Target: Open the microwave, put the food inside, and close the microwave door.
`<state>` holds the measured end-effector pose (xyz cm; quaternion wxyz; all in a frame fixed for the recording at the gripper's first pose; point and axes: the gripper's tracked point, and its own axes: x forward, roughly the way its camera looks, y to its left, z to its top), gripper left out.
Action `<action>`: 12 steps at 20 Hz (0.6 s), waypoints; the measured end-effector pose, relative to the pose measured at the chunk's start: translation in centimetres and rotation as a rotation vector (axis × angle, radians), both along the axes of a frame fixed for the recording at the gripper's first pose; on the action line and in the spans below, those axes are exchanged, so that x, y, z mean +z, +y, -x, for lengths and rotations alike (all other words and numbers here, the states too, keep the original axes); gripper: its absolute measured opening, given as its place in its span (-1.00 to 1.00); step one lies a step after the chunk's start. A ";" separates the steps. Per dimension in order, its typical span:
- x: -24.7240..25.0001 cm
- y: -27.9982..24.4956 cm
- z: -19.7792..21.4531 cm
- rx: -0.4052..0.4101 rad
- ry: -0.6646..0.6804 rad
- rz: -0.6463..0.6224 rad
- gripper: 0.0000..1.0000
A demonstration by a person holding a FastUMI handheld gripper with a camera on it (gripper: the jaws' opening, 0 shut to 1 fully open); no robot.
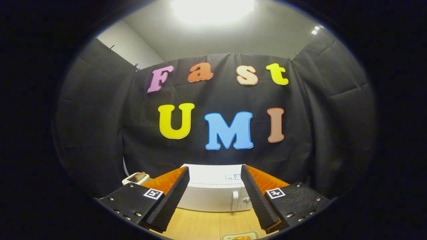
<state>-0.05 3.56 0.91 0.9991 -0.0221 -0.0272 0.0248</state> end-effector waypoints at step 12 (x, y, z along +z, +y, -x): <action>-5.3 -2.2 -3.7 -0.003 -0.051 0.008 0.93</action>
